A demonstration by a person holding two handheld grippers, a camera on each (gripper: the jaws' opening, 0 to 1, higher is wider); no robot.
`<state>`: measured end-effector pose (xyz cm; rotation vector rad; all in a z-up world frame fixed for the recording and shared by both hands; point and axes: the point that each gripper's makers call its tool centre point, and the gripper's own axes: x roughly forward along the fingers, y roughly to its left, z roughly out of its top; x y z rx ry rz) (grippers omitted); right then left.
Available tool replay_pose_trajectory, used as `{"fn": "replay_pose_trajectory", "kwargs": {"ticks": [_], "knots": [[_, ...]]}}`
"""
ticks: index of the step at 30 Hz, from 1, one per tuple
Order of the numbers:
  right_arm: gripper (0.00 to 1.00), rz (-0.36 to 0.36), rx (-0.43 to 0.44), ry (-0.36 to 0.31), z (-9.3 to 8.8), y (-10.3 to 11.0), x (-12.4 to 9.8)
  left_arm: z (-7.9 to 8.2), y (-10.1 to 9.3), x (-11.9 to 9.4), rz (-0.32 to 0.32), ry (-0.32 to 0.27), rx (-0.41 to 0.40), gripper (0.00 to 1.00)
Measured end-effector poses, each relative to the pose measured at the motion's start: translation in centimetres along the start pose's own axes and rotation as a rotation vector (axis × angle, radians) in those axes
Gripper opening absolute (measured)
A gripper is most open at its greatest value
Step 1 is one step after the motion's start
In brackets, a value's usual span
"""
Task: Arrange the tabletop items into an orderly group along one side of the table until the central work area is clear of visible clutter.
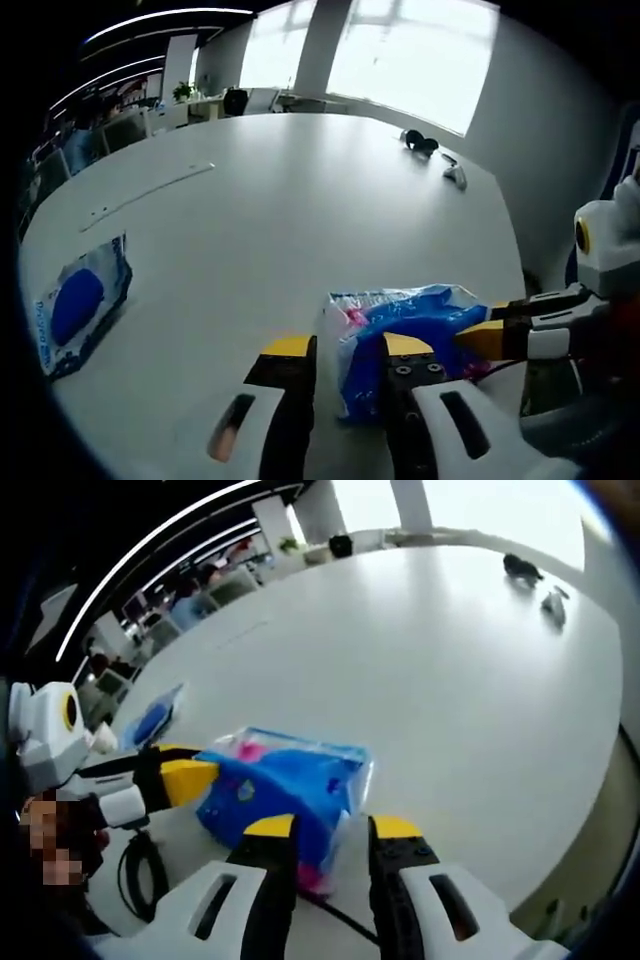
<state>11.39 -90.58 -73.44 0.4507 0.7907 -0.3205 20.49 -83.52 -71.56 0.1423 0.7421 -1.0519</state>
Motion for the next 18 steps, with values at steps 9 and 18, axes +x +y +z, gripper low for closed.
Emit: {"fn": "replay_pose_trajectory", "kwargs": {"ticks": [9,18], "knots": [[0.17,0.004,-0.011,0.007,0.1,0.3,0.5,0.0,-0.1,0.2,-0.007,0.000,-0.003,0.13],[0.10,0.011,-0.019,-0.002,0.6,0.7,0.6,1.2,0.4,-0.2,-0.002,-0.035,-0.016,0.07]]}}
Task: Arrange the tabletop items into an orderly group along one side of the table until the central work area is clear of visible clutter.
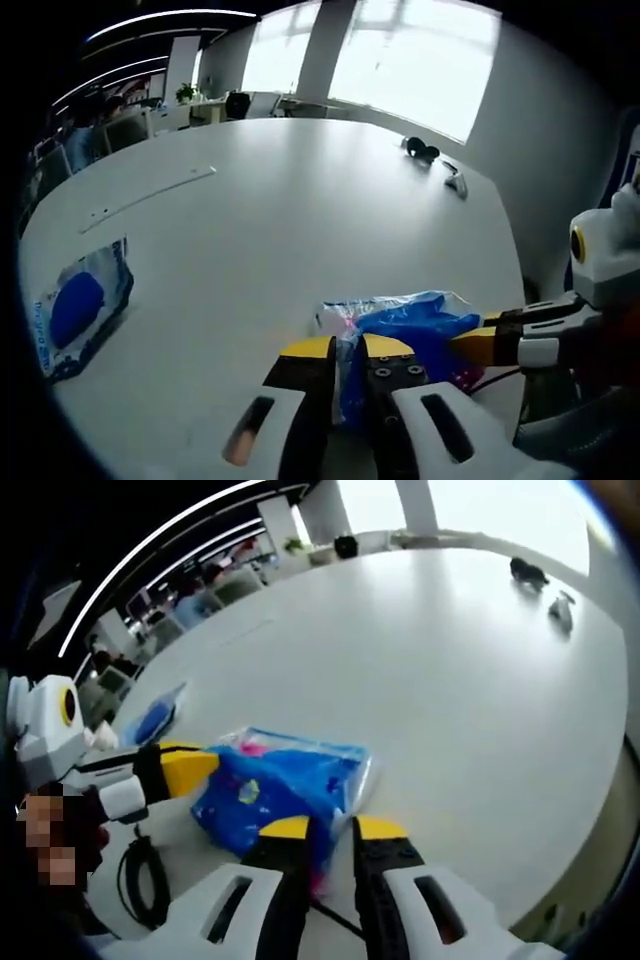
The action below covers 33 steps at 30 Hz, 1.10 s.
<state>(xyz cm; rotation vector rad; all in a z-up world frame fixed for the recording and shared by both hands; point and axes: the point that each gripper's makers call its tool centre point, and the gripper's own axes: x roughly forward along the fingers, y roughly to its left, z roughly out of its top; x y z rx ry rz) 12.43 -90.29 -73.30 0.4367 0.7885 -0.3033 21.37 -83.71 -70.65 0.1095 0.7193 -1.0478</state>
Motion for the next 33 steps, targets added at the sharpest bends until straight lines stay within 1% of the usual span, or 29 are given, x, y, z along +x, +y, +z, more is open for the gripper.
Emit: {"fn": "replay_pose_trajectory", "kwargs": {"ticks": [6,11,17,21,24,33], "knots": [[0.06,0.007,-0.006,-0.010,0.7,0.6,0.0,0.8,0.4,-0.4,0.007,-0.021,-0.006,0.06],[0.05,0.023,-0.010,-0.021,1.8,1.4,0.3,2.0,1.1,-0.9,0.020,-0.051,-0.017,0.05],[0.02,0.036,-0.028,-0.057,4.1,2.5,0.6,3.5,2.5,-1.5,0.039,-0.083,-0.025,0.04],[0.02,0.049,-0.041,-0.063,5.3,3.3,1.1,4.3,3.6,-1.7,0.055,-0.099,-0.029,0.04],[0.02,0.063,-0.069,-0.060,6.1,3.9,1.6,4.9,4.4,-1.8,0.062,-0.107,-0.031,0.04],[0.01,0.104,-0.113,-0.071,8.8,6.0,2.9,7.3,6.7,-2.1,0.096,-0.146,-0.034,0.04]]}}
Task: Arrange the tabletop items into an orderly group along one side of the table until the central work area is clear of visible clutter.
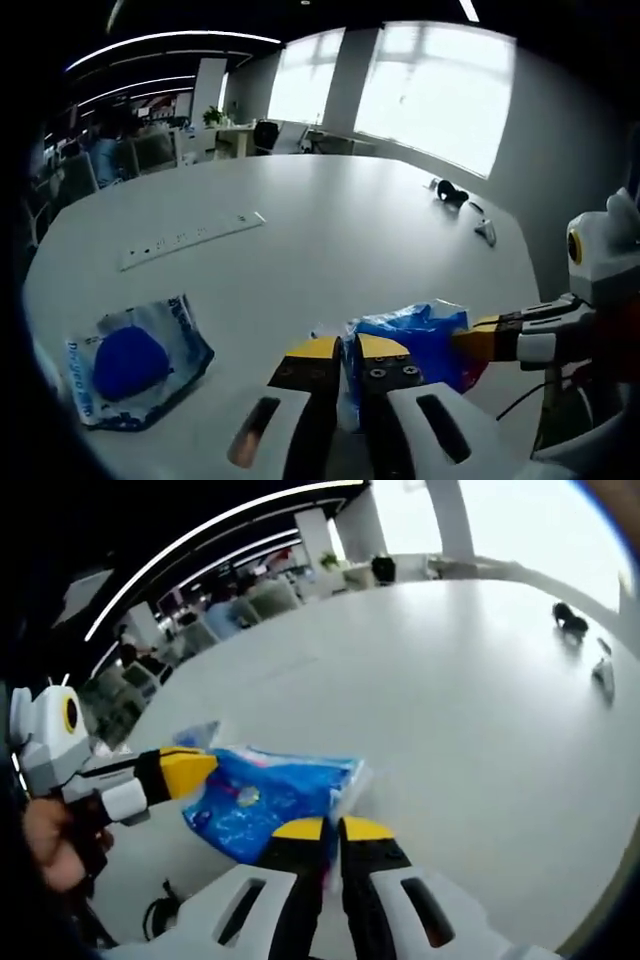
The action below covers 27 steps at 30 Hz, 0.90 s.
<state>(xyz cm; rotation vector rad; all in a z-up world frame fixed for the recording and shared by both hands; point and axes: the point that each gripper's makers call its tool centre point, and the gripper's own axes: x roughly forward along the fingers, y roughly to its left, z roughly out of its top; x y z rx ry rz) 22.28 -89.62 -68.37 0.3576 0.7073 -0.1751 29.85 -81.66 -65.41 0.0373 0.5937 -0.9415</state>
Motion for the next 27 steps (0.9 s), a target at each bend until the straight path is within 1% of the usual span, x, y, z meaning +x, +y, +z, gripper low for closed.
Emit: {"fn": "replay_pose_trajectory", "kwargs": {"ticks": [6,10,21,27], "knots": [[0.01,0.021,-0.019,-0.001,1.4,0.9,1.3,1.4,1.7,0.2,0.025,-0.019,-0.003,0.04],[0.00,0.032,-0.033,-0.002,2.4,1.5,2.2,1.9,2.8,0.6,0.040,-0.028,-0.012,0.04],[0.00,0.050,-0.066,0.007,4.3,2.5,4.7,2.6,5.0,0.9,0.073,-0.041,-0.033,0.03],[0.00,0.065,-0.080,0.011,5.3,3.3,6.2,2.9,6.6,1.3,0.096,-0.044,-0.040,0.03]]}}
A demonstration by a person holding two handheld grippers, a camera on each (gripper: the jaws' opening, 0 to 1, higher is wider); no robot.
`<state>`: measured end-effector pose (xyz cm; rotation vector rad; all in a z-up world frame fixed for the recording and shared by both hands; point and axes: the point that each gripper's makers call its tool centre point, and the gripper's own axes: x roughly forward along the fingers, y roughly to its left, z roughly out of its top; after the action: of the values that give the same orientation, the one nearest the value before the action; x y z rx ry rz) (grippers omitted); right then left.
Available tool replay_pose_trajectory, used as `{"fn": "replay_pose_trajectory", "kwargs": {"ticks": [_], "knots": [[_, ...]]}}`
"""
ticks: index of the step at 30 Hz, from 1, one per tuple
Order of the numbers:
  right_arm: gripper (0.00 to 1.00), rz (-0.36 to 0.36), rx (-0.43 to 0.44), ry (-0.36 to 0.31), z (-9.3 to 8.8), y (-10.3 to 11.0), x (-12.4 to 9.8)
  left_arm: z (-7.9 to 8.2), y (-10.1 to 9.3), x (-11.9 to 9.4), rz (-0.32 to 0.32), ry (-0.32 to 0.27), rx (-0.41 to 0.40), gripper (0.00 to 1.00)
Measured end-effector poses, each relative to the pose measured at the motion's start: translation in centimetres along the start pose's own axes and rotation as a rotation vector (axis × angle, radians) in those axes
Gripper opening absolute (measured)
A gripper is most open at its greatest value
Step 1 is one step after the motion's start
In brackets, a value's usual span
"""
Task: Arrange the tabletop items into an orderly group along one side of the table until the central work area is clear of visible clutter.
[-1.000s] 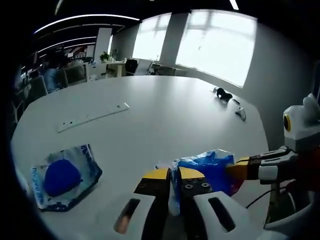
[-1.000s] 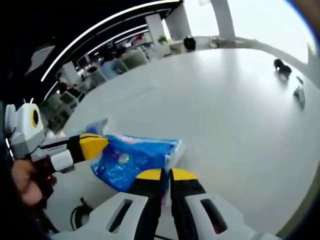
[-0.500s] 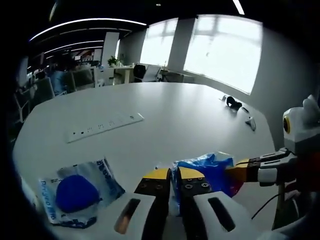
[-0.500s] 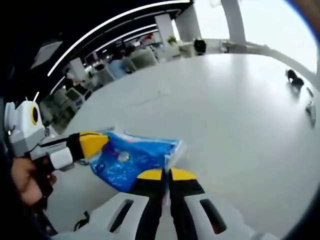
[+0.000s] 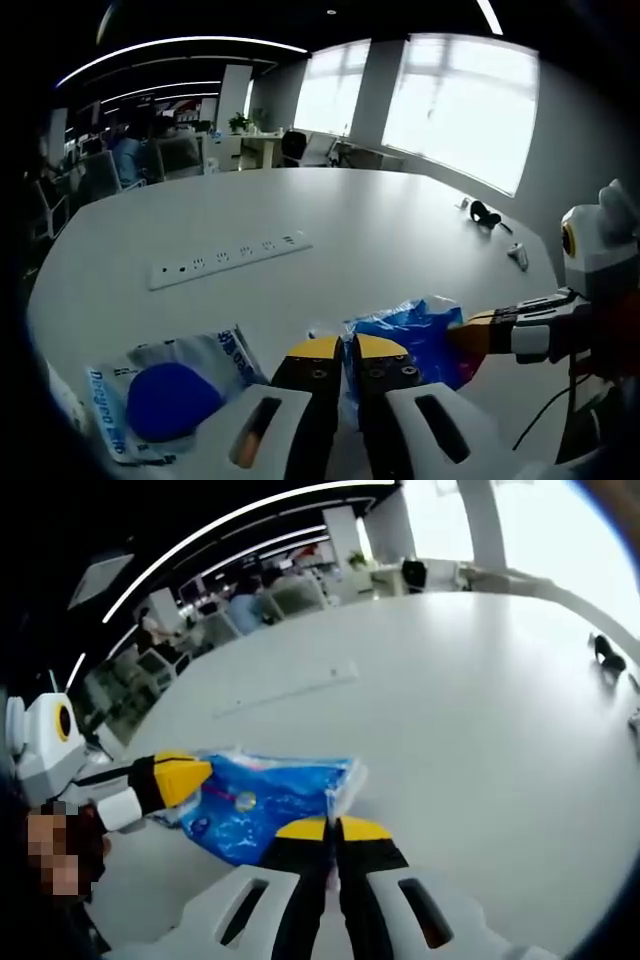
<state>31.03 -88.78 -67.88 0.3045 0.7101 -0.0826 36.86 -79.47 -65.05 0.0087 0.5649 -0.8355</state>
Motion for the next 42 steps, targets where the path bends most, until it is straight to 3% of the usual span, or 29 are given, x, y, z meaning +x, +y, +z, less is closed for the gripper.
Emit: {"fn": "replay_pose_trajectory", "kwargs": {"ticks": [16,40,42], "knots": [[0.00,0.021,-0.033,0.018,1.2,1.1,3.6,-0.3,2.7,0.9,0.046,0.003,-0.027,0.02],[0.00,-0.008,-0.082,0.085,1.1,0.4,7.7,-2.8,4.7,4.0,0.074,0.062,-0.053,0.02],[0.00,-0.014,-0.093,0.087,1.0,0.2,8.1,-3.5,4.9,4.4,0.073,0.094,0.024,0.02]]}}
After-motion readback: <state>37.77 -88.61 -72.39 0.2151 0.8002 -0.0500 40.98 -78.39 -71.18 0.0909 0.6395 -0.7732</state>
